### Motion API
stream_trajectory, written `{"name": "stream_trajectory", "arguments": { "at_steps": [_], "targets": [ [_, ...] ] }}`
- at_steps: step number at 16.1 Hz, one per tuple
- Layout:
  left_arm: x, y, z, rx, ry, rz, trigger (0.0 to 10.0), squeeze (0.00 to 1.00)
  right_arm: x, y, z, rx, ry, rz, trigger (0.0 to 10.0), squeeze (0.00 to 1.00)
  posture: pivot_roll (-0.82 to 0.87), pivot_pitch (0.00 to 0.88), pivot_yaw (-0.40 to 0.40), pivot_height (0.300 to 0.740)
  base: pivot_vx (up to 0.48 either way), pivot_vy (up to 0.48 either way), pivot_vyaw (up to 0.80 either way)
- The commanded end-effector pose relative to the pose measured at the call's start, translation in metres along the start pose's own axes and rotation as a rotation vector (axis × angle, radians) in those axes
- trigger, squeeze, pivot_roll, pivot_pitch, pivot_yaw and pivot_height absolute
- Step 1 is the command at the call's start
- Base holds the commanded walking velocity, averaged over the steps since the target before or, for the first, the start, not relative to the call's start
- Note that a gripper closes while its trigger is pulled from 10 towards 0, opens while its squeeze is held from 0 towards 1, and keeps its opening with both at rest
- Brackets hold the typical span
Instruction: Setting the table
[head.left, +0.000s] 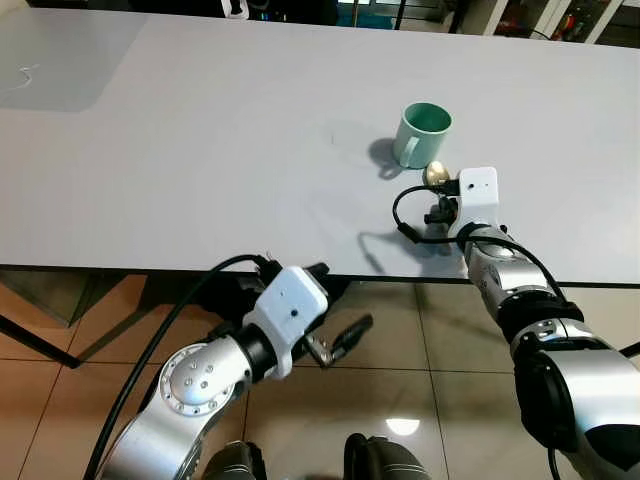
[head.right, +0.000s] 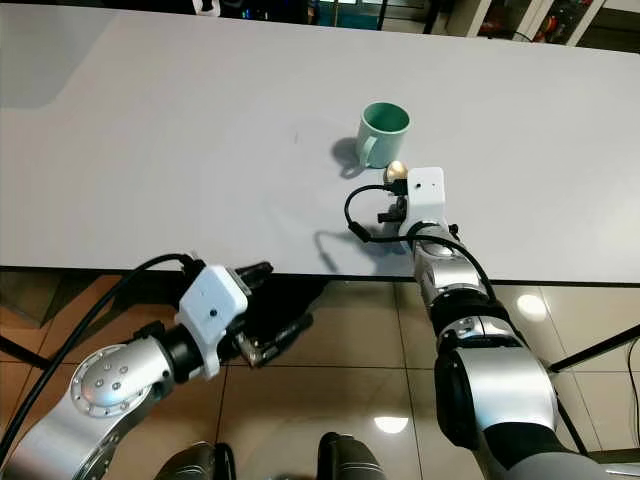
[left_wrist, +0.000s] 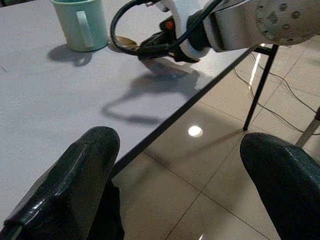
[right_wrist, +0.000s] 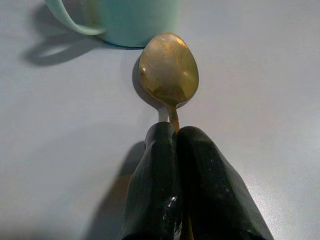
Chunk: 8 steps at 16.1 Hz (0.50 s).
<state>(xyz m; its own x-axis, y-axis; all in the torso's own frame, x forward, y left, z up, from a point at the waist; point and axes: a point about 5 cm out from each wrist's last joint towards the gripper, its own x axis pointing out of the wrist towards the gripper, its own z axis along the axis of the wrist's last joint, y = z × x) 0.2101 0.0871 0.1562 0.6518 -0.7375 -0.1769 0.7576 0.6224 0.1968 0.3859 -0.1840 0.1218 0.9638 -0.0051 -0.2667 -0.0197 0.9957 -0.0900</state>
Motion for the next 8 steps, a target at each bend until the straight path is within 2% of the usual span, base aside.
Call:
{"name": "stream_trajectory", "arguments": {
  "at_steps": [1, 7, 8],
  "targets": [
    [-0.0007, -0.0051, 0.0024, -0.004, -0.008, -0.027, 10.0, 0.0, 0.0002, -0.0019, -0.0003, 0.021, -0.002, -0.006, 10.0, 0.0, -0.01, 0.186, -0.063, 0.74, 0.0, 0.0, 0.0],
    [-0.0015, -0.0011, 0.0029, 0.002, 0.005, -0.012, 10.0, 0.0, 0.0007, -0.0015, -0.0012, 0.066, -0.005, -0.016, 10.0, 0.0, -0.01, 0.182, -0.062, 0.74, 0.0, 0.0, 0.0],
    [-0.0015, -0.0007, 0.0029, 0.003, 0.006, -0.01, 10.0, 0.0, 0.0008, -0.0007, -0.0015, 0.083, -0.001, -0.015, 10.0, 0.04, 0.0, 0.18, -0.061, 0.74, 0.0, 0.0, 0.0]
  ]
}}
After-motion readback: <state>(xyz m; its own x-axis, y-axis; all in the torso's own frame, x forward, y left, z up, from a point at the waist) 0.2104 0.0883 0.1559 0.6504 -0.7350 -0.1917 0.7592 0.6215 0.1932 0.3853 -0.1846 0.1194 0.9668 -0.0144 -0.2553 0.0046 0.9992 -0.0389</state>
